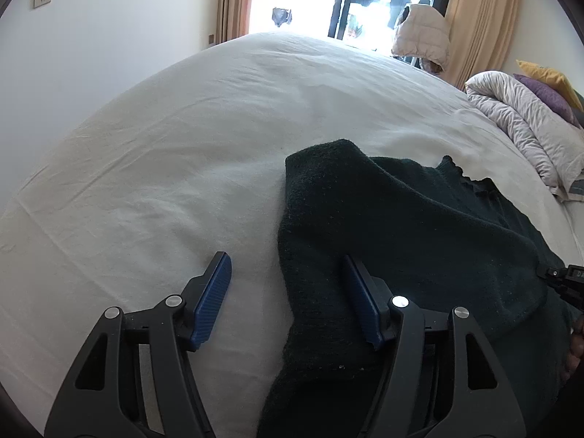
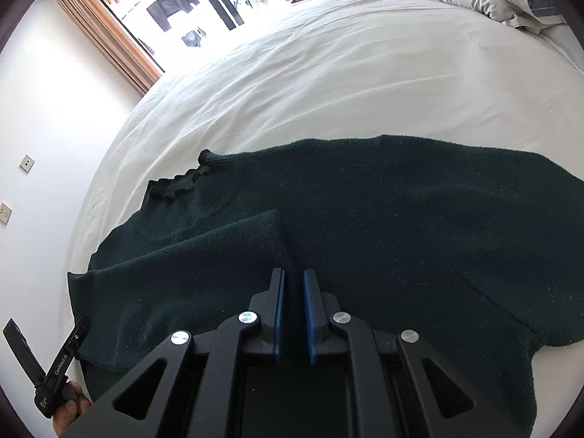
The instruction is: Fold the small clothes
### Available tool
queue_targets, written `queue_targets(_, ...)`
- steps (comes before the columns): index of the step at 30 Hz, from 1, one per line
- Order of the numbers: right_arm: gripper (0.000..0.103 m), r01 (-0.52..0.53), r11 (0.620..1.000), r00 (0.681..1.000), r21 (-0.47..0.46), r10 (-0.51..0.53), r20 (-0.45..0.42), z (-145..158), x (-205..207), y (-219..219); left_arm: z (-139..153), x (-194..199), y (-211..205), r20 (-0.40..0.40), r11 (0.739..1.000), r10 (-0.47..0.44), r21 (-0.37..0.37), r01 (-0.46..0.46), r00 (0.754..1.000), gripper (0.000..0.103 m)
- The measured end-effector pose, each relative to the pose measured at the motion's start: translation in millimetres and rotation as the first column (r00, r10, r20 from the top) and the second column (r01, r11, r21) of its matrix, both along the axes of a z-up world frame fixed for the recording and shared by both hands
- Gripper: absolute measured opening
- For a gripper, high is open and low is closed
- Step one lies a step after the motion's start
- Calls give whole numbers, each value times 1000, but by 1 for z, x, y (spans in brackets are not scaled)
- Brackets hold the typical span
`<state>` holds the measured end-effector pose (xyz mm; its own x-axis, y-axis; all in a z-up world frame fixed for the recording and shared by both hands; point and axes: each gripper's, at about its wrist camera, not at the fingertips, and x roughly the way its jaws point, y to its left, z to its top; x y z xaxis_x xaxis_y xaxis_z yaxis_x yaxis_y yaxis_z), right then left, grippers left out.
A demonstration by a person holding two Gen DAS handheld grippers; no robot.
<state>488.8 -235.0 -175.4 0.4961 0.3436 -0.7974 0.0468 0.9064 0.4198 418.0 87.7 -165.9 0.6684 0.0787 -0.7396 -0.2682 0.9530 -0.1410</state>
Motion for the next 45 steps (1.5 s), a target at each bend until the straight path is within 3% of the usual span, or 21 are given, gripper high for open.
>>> queue_targets(3,15,-28,999,999,23,27,30,8,-7,4,24,-17,5,120,1000,5,-21,-2,993,64)
queue_targets(4,19,-31,999,999,41,29,28,11,-7,4,32,-21,7,158,1000,3,-18,0,987,64)
queue_targets(5,30,-38,998,999,48,37,30,12,-5,6,38,-21,9,179,1000,-3,-8,4,984,64)
queue_targets(10,37,-105,994,994,-41,106,14,6,8,26,50,1,9,169,999,-24,49,15,985,64)
queue_targets(13,13,-130,978,990,-161,136,27,6,6,34,38,24,-6,91,988,-68,146,55,994,64)
queue_targets(16,5,-110,975,992,-195,119,35,8,0,28,16,49,-14,8,969,-68,237,65,998,64)
queue_targets(19,4,-85,979,995,-185,93,35,5,-3,17,-6,72,-6,-88,976,-69,201,86,994,66)
queue_targets(22,4,-62,979,997,-193,70,36,5,-6,16,-7,69,3,-66,985,-62,158,72,996,66)
queue_targets(24,4,-40,981,998,-190,48,36,7,-9,14,7,54,15,9,988,4,156,-5,1000,66)
queue_targets(27,5,-5,985,1000,-173,10,28,5,-9,11,34,20,41,165,993,95,55,-105,982,66)
queue_targets(30,5,24,986,1000,-165,-21,21,5,-12,8,53,9,45,246,996,85,16,-92,966,66)
queue_targets(34,5,27,980,1000,-196,-23,20,6,-12,12,66,19,28,270,1000,20,-10,-18,963,66)
queue_targets(39,5,2,976,1000,-219,0,10,-1,-11,11,48,25,7,184,998,-20,62,9,983,66)
queue_targets(42,6,-12,974,1000,-224,18,24,0,-14,11,33,5,-5,142,995,-37,92,24,989,66)
queue_targets(45,6,1,978,999,-206,6,33,0,-17,8,4,-10,-31,42,974,-80,217,69,996,64)
